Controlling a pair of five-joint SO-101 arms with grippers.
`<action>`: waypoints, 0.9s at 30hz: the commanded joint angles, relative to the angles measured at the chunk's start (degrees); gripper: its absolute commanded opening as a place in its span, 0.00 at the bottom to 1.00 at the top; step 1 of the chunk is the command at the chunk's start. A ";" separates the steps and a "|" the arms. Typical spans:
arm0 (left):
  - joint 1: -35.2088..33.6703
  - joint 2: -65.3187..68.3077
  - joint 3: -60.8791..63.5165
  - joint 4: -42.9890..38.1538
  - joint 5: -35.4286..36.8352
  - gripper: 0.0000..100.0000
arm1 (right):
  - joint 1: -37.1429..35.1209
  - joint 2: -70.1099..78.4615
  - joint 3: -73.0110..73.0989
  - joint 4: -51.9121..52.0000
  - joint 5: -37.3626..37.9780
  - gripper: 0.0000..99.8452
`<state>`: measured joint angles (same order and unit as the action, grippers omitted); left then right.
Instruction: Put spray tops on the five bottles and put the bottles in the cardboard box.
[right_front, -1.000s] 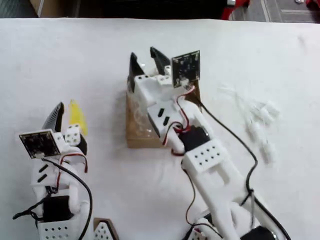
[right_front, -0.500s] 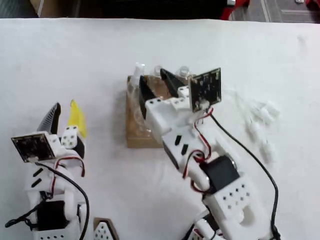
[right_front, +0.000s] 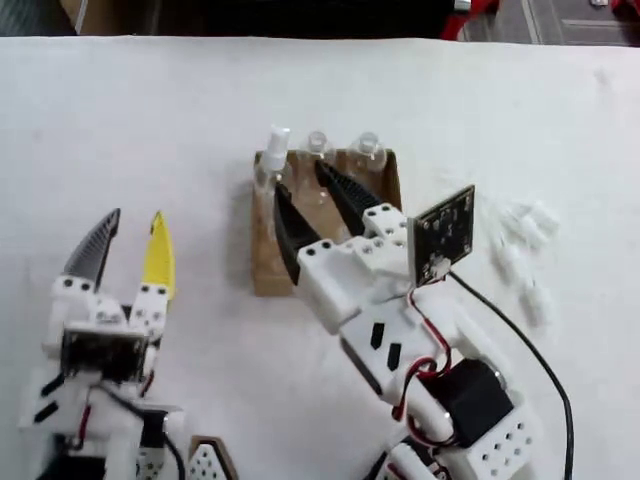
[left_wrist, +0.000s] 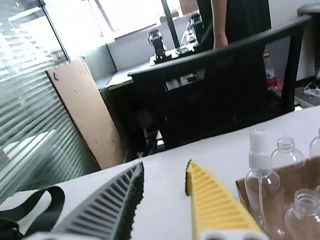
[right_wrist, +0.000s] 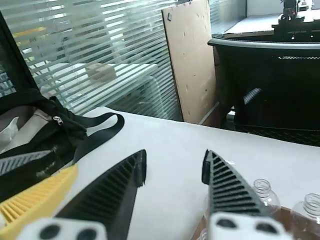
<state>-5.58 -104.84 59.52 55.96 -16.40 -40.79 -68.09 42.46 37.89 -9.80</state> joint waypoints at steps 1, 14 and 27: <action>1.10 0.48 -11.60 5.27 2.29 0.14 | -3.03 -1.01 -2.64 -0.04 0.00 0.16; 0.84 0.48 -19.25 18.90 10.99 0.02 | -9.36 -1.01 -6.24 4.79 0.00 0.16; 0.92 0.48 -35.96 40.70 15.03 0.09 | -9.63 -1.10 -6.07 6.20 -0.44 0.16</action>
<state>-5.14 -105.01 26.81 94.02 -2.24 -50.02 -68.44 39.03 42.81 -9.80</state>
